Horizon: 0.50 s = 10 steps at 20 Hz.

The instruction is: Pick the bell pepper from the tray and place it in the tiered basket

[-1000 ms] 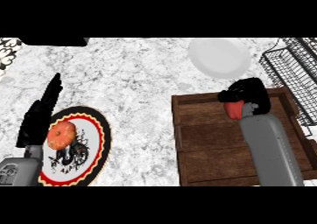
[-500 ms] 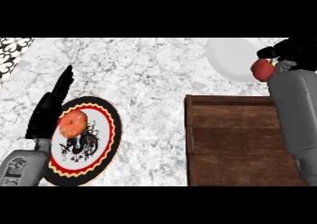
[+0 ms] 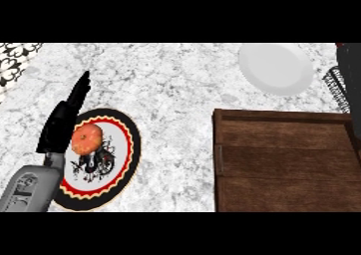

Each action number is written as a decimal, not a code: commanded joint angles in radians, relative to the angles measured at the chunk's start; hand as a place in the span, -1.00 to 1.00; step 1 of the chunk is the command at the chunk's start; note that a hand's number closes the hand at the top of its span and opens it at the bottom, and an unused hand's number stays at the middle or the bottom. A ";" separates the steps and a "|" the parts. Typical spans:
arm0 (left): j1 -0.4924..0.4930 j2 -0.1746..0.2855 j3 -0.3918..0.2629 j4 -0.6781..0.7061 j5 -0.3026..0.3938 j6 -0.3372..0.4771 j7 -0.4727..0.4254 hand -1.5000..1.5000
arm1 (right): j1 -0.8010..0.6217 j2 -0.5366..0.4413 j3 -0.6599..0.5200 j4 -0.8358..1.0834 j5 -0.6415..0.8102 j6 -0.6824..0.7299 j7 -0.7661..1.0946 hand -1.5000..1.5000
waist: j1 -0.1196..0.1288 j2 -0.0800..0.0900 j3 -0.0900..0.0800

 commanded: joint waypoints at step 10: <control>-0.012 -0.010 0.016 0.033 0.006 0.004 0.016 0.00 | -0.279 -0.053 -0.112 0.274 0.200 -0.026 0.198 1.00 | -0.037 -0.011 0.005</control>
